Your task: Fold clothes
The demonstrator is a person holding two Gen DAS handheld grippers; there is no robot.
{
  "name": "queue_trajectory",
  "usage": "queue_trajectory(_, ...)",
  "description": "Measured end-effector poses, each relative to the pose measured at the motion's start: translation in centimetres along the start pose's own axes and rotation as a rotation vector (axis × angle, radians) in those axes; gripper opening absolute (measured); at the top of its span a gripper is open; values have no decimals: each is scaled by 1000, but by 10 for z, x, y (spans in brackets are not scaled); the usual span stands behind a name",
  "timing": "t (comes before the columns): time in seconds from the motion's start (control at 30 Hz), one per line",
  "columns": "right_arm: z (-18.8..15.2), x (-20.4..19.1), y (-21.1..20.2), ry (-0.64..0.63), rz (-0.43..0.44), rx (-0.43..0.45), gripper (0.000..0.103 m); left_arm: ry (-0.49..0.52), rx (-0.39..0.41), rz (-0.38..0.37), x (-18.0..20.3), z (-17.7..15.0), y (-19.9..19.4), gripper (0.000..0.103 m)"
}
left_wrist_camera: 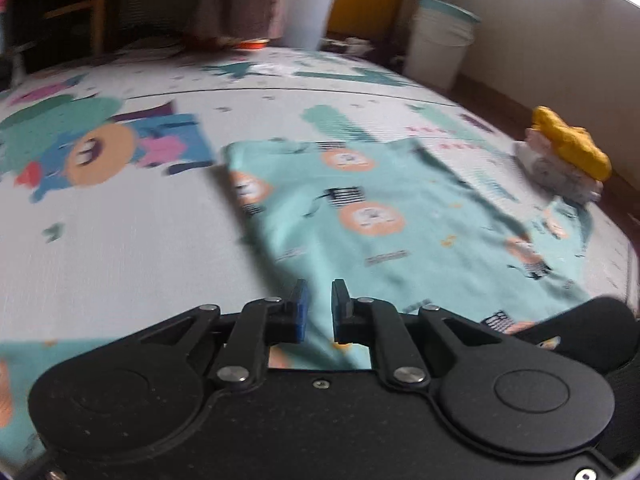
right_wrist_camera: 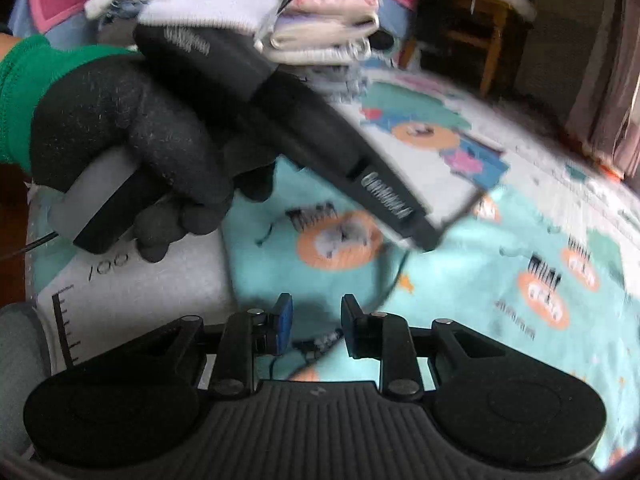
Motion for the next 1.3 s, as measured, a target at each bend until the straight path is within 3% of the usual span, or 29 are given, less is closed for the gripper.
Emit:
queue_trajectory(0.1, -1, -2, -1, 19, 9, -7, 28, 41, -84, 48, -7, -12, 21, 8)
queue_trajectory(0.23, 1, 1, -1, 48, -5, -13, 29, 42, -25, 5, 0, 12, 22, 7)
queue_trajectory(0.33, -1, 1, 0, 70, 9, -20, 29, 71, -96, 34, -3, 4, 40, 7)
queue_trajectory(0.43, -1, 3, 1, 95, 10, -21, 29, -26, -100, 43, -21, 2, 47, 7)
queue_trajectory(0.67, 2, 1, 2, 100, 1, -42, 30, 101, -91, 25, -23, 16, 76, 7)
queue_trajectory(0.83, 2, 0, 1, 108, 3, -56, 30, 113, -100, 46, -36, 29, 100, 7)
queue_trajectory(1.2, -2, -1, -2, 123, 1, -62, 30, 96, -156, 152, -71, 71, 165, 7)
queue_trajectory(1.3, -2, -1, -2, 127, 2, -66, 30, 49, -171, 191, -81, 82, 176, 7)
Point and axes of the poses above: each gripper's, at about its wrist camera, not at the fingertips, and y roughly the way its jaws point, x to its right, z to its top, the point moved 7 cm from there along y, roughly the way its jaws point, and after that the axes turned 14 degrees about x, right-handed, at the moved point
